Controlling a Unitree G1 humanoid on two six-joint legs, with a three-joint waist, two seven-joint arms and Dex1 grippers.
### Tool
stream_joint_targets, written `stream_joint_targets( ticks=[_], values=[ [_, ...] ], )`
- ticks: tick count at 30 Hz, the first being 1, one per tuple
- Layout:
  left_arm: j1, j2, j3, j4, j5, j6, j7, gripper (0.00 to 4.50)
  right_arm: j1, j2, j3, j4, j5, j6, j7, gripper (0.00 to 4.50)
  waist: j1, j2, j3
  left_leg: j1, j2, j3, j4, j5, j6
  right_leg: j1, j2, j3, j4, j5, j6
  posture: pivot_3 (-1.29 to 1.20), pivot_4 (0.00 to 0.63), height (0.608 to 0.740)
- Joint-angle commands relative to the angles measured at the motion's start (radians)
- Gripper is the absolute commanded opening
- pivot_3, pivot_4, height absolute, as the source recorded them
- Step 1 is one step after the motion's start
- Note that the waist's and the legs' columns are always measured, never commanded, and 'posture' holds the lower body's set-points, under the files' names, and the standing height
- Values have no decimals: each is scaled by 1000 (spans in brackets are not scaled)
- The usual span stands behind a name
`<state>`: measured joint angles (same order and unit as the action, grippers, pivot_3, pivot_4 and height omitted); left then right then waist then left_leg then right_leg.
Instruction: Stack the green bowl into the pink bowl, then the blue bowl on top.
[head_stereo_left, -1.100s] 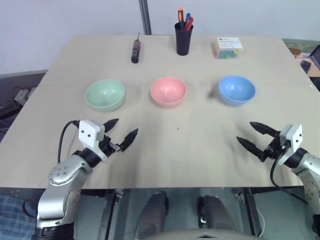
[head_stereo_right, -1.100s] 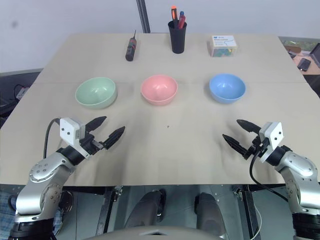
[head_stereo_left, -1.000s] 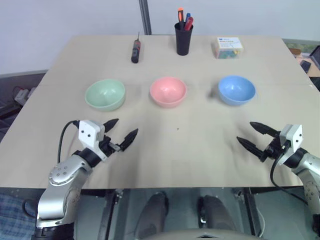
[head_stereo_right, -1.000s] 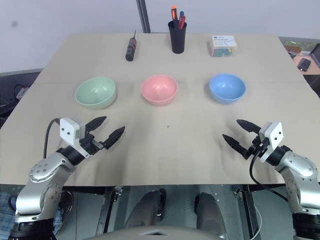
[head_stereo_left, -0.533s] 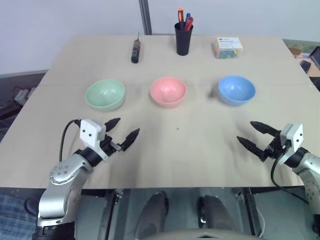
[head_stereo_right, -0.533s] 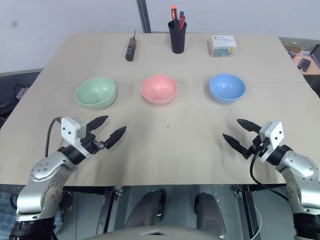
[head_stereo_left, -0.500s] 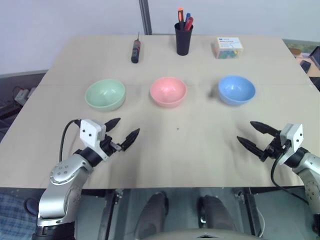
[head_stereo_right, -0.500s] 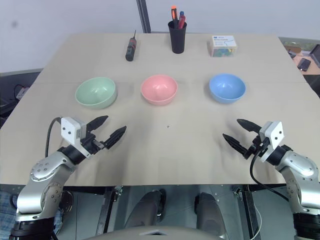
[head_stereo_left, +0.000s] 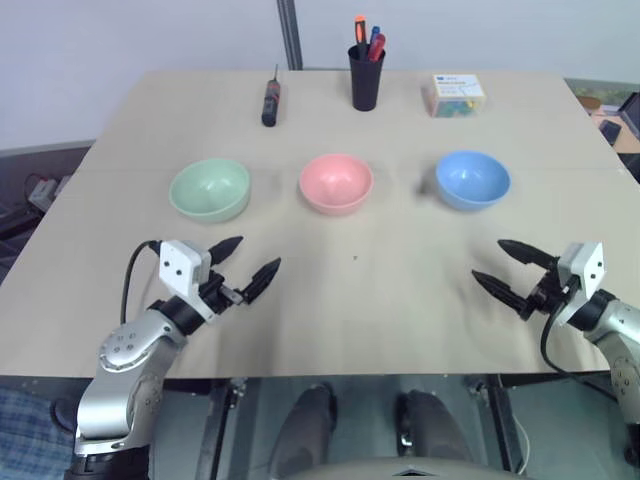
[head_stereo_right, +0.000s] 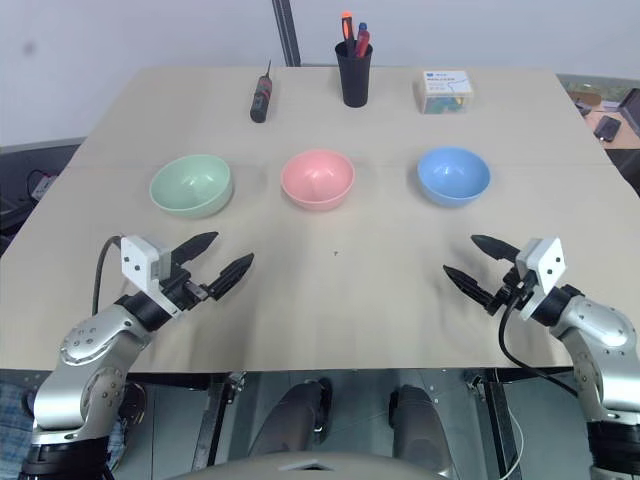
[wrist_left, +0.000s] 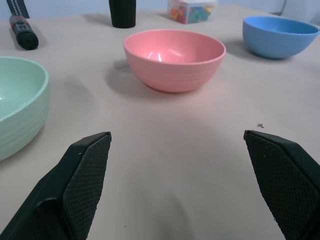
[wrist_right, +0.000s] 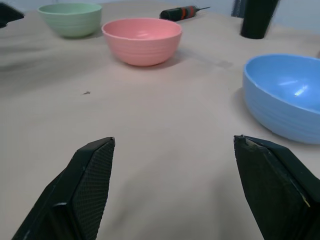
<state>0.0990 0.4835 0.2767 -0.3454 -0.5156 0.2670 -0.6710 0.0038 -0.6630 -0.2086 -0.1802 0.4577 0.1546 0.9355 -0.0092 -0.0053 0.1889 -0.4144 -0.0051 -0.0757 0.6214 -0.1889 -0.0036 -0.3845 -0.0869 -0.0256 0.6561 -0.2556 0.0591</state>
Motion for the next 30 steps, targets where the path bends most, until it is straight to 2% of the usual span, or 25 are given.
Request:
stream_joint_targets(
  ticks=[1,8,18,30],
  values=[
    [-14,-5,69,-56,-67,-38,-1,4500,-126,-47,47,-69,-15,98,-25,3985,-3,0,0,0,0,0,0,0,0,0,0,0,0,0,0,0,150,740],
    [6,-6,111,-82,-147,-55,-34,4500,-424,5,270,-83,-113,192,-55,3985,-2,-1,0,-1,1,0,0,0,0,-1,1,0,1,0,0,0,150,740],
    [120,-25,188,-168,-212,-86,-28,4500,-777,291,531,183,-283,135,-55,3985,-6,-2,0,-2,1,1,-1,0,0,-4,1,1,1,3,3,0,150,740],
    [291,-63,216,-262,-206,-129,-14,4500,-1042,508,639,682,-511,-66,-107,3985,-9,-2,0,-2,1,6,-4,0,0,-10,2,7,4,3,2,0,150,740]
  ],
)
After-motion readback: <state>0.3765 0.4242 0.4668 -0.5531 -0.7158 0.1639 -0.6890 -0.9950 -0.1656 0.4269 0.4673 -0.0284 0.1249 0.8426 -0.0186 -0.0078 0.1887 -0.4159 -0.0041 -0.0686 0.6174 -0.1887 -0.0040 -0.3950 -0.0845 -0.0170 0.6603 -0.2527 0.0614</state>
